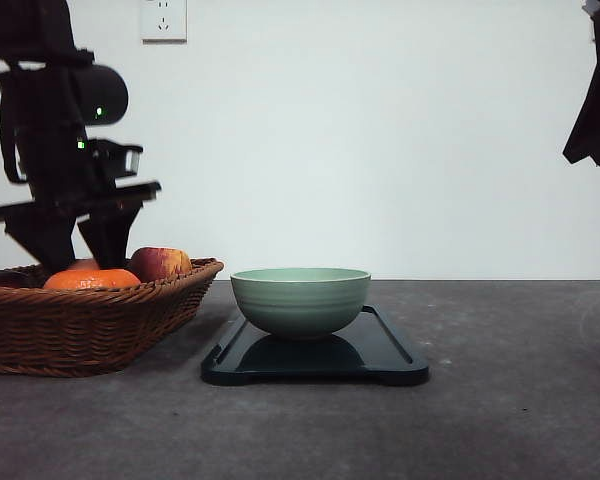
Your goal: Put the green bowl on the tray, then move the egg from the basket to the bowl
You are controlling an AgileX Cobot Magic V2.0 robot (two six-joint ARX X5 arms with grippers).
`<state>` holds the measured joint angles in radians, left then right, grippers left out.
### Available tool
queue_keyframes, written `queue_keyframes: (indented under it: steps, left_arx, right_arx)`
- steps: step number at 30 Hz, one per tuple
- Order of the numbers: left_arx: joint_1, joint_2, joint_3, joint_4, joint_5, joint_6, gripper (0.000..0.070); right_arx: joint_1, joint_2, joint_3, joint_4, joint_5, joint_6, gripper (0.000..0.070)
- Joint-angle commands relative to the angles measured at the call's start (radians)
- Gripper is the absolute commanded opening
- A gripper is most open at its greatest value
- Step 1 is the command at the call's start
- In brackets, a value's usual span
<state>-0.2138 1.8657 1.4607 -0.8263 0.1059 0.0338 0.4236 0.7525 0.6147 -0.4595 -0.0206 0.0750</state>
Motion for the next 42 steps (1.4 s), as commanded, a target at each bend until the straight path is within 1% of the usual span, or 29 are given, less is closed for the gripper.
queue_keyframes:
  steps: [1,8,10,12,14,17,19,24,31,38,42]
  left_arx:
    - [-0.002,-0.013,0.048,-0.016,-0.002,0.004,0.0171]
    - [-0.004,-0.062,0.156,-0.092,-0.002,0.008,0.0171]
    - [-0.011,-0.070,0.197,-0.104,0.000,0.008,0.0171]
    - [-0.021,-0.079,0.235,-0.100,0.020,0.007,0.0171]
    - [-0.034,-0.084,0.263,-0.081,0.056,-0.001,0.0171]
    - [-0.059,-0.085,0.279,-0.024,0.118,-0.037,0.0171]
    - [-0.080,-0.085,0.280,0.013,0.141,-0.051,0.0171]
    - [-0.151,-0.079,0.280,0.069,0.140,-0.049,0.0171]
    - [-0.235,-0.037,0.279,0.109,0.138,-0.039,0.0171]
    - [-0.294,0.053,0.279,0.144,0.136,0.002,0.0170]
    - [-0.326,0.105,0.279,0.168,0.109,0.042,0.0170]
  right_arx:
    - [0.004,0.006,0.002,0.011,0.012,-0.008,0.0176]
    - [0.004,0.006,0.002,0.011,0.022,-0.008,0.0176]
    - [0.004,0.006,0.002,0.011,0.022,-0.008,0.0176]
    - [0.004,0.006,0.002,0.011,0.022,-0.008,0.0176]
    - [0.004,0.006,0.002,0.012,0.022,-0.008,0.0176]
    - [0.004,0.006,0.002,0.014,0.022,-0.008,0.0176]
    - [0.004,0.006,0.002,0.014,0.022,-0.008,0.0176]
    - [0.004,0.006,0.002,0.015,0.022,-0.008,0.0176]
    - [0.004,0.006,0.002,0.021,0.022,-0.009,0.0176]
    - [0.004,0.006,0.002,0.021,0.022,-0.008,0.0176]
    - [0.004,0.006,0.002,0.021,0.022,-0.008,0.0176]
